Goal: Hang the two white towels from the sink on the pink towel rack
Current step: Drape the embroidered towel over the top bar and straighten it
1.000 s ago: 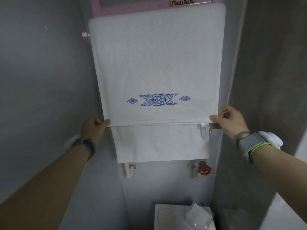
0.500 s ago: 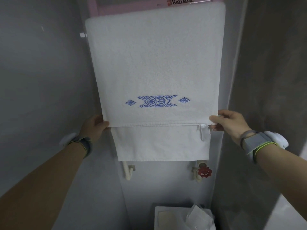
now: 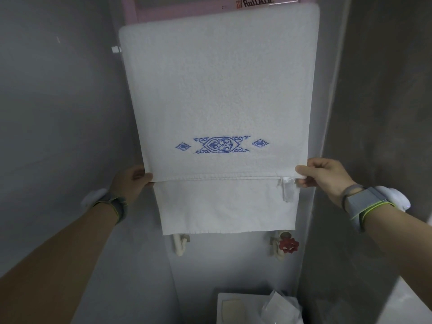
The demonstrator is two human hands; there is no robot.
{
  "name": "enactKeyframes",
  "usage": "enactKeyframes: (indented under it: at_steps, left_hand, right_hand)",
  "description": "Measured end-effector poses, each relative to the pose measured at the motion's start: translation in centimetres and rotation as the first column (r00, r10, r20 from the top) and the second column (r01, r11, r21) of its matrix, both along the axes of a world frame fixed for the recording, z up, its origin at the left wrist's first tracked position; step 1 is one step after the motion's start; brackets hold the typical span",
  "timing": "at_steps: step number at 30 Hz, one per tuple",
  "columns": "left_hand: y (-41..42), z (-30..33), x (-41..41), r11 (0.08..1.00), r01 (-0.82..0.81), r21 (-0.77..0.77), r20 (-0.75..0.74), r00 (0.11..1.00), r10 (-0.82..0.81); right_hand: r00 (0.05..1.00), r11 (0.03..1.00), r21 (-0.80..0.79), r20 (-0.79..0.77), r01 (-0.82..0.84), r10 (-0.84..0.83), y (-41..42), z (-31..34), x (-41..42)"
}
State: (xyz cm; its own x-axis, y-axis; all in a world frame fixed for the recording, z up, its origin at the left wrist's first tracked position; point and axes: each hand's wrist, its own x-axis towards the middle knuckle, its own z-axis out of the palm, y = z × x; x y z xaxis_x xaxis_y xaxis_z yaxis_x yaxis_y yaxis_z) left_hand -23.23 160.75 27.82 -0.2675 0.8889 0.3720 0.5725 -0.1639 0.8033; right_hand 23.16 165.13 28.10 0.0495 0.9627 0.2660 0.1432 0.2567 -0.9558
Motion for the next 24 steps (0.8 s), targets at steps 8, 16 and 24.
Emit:
enactKeyframes:
  at_steps: [8, 16, 24]
  left_hand:
    - [0.8, 0.0, -0.4, 0.998, -0.069, -0.005, -0.146, 0.987, 0.068]
    - [0.3, -0.8, 0.0, 1.000, -0.026, -0.009, 0.029, 0.999, 0.026]
    - [0.0, 0.8, 1.2, 0.998, -0.050, -0.026, 0.107, 0.993, 0.052]
  right_hand:
    - [0.997, 0.997, 0.027, 0.036, 0.073, -0.074, 0.5, -0.5, -0.3]
    - [0.987, 0.992, 0.058, 0.106, 0.114, -0.119, 0.2, -1.4, -0.4]
    - [0.975, 0.986, 0.032, 0.149, 0.163, -0.166, -0.1, -0.1, -1.1]
